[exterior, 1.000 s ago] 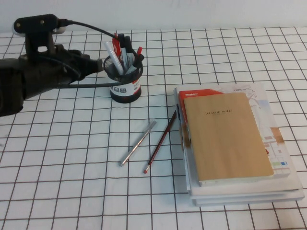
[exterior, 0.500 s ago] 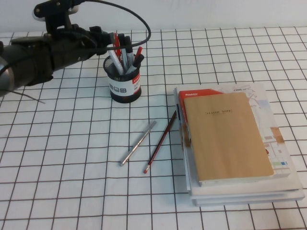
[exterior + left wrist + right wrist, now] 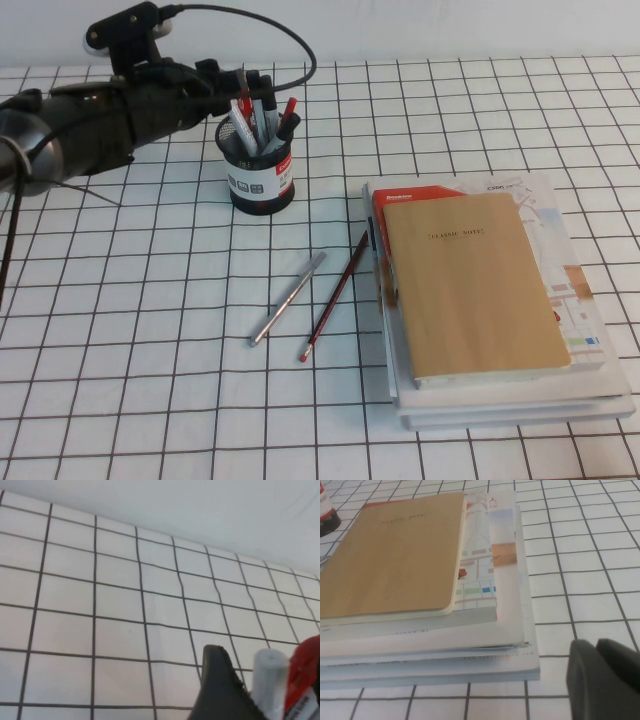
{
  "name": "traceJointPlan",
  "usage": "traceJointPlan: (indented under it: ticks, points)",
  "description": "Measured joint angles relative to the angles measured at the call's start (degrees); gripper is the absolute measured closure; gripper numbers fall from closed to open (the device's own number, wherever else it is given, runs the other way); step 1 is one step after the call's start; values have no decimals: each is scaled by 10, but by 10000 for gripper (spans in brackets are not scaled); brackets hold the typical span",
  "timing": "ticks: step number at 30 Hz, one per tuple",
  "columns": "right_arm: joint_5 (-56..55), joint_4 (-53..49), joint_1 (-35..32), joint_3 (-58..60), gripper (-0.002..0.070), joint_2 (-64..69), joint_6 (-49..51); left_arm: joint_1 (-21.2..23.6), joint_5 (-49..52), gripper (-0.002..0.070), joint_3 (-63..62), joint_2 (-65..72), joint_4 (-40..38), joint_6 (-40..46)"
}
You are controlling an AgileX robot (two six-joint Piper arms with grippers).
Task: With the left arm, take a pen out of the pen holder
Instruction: 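Take a marker out of the pen holder and lay it on the table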
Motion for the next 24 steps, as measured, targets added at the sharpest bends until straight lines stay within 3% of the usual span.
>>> traceJointPlan:
  ticks: [24]
  points:
    - [0, 0, 0, 0, 691, 0, 0, 0, -6, 353, -42, 57, -3, 0]
